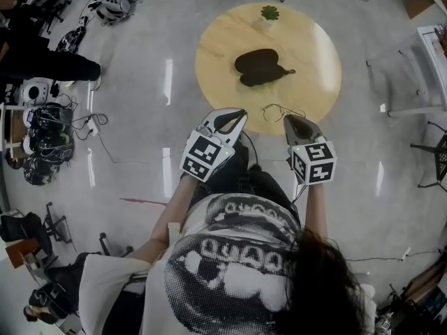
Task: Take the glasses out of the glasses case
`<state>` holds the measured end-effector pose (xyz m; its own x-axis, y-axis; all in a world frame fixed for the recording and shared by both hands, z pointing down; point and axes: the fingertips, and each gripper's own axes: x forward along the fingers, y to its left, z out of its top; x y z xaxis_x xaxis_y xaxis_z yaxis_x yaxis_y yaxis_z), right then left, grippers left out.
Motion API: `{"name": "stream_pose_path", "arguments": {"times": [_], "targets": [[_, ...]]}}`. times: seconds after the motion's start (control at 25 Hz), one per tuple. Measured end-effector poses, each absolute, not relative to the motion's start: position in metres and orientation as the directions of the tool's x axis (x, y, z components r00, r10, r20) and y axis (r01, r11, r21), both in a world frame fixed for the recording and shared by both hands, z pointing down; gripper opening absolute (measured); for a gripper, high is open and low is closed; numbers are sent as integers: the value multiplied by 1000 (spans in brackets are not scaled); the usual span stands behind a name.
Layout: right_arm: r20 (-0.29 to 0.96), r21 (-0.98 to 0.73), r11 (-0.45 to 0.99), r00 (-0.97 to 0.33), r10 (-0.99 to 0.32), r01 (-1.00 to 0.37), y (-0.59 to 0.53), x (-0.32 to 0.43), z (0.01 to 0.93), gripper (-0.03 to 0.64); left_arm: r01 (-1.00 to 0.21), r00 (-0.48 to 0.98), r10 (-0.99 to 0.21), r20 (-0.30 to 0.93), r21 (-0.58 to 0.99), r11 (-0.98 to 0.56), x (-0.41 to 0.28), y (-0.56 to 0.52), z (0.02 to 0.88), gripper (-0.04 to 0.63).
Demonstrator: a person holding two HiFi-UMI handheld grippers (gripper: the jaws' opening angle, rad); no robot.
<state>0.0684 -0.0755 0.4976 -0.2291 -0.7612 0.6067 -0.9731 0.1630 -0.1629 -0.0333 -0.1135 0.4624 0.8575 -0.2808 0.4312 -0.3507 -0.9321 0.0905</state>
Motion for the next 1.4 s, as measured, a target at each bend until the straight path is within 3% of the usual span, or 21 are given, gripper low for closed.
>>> {"name": "stream_pose_path", "arguments": {"times": [0.64,1.4], "targets": [[569,-174,244,-300,-766,-954,16,38,495,11,-396,853,-351,387,39,-918,-45,-27,445,18],[595,-215,255,-333,-731,-943,68,11,519,11,-425,828,-362,429,58,-903,-82,26,466,18]]}}
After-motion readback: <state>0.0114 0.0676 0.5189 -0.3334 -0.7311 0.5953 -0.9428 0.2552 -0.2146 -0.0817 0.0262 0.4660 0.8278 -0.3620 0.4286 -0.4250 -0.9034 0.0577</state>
